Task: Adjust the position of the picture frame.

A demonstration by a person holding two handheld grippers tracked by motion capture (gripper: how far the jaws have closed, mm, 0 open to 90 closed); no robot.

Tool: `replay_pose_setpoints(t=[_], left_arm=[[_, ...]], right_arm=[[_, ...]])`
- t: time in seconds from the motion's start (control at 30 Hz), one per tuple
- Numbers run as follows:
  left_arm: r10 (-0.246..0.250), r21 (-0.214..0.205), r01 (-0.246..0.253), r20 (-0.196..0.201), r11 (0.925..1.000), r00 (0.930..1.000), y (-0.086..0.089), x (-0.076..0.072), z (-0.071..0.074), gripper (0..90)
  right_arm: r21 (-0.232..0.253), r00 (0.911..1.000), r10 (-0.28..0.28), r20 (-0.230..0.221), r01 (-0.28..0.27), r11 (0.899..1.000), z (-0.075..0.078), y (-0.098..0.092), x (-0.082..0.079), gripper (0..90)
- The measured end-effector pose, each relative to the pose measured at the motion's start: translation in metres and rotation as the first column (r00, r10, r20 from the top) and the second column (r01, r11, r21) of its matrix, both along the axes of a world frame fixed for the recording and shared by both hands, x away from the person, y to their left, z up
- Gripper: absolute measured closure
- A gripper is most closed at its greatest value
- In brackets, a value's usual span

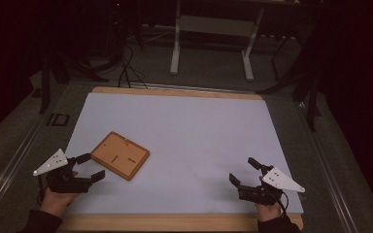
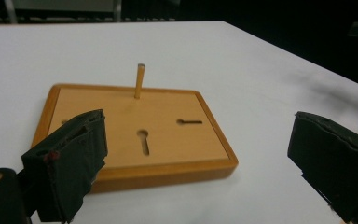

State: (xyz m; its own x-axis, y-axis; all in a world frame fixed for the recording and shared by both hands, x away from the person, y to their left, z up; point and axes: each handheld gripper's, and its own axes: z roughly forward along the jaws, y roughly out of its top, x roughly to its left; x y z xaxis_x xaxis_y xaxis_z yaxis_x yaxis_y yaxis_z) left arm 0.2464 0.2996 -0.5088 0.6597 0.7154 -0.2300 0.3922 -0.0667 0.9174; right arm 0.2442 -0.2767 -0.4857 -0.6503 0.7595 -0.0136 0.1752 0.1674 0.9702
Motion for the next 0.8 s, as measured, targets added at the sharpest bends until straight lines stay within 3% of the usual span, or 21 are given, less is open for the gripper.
replay_pose_setpoints(t=[0.2, 0.3, 0.37, 0.6, 0.8], left_arm=[[-0.020, 0.013, 0.020, 0.008, 0.9997, 0.9998, -0.009, 0.009, 0.004, 5.1], [-0.036, 0.016, 0.036, -0.006, 0.9992, 0.9993, -0.019, 0.023, 0.006, 5.1], [-0.037, 0.030, 0.037, -0.011, 0.9989, 0.9993, -0.022, 0.029, 0.006, 5.1], [-0.021, 0.063, 0.023, -0.032, 0.9977, 0.9993, -0.033, 0.047, 0.006, 7.3], [0.021, 0.130, -0.015, -0.045, 0.9914, 0.9987, -0.040, 0.065, 0.007, 14.5]], right_arm=[[0.022, 0.9998, 0.017, -0.005, -0.017, 1.000, -0.001, 0.003, 0.001, 11.1], [0.029, 1.0000, -0.002, -0.002, 0.002, 1.000, 0.000, 0.005, 0.001, 10.7], [0.042, 0.9999, 0.013, 0.008, -0.013, 0.999, 0.001, 0.004, -0.001, 10.5], [0.037, 0.9994, 0.030, 0.019, -0.030, 0.999, 0.002, 0.006, -0.002, 10.5], [0.040, 0.9989, 0.043, 0.016, -0.044, 0.998, 0.002, 0.008, -0.003, 10.5]])
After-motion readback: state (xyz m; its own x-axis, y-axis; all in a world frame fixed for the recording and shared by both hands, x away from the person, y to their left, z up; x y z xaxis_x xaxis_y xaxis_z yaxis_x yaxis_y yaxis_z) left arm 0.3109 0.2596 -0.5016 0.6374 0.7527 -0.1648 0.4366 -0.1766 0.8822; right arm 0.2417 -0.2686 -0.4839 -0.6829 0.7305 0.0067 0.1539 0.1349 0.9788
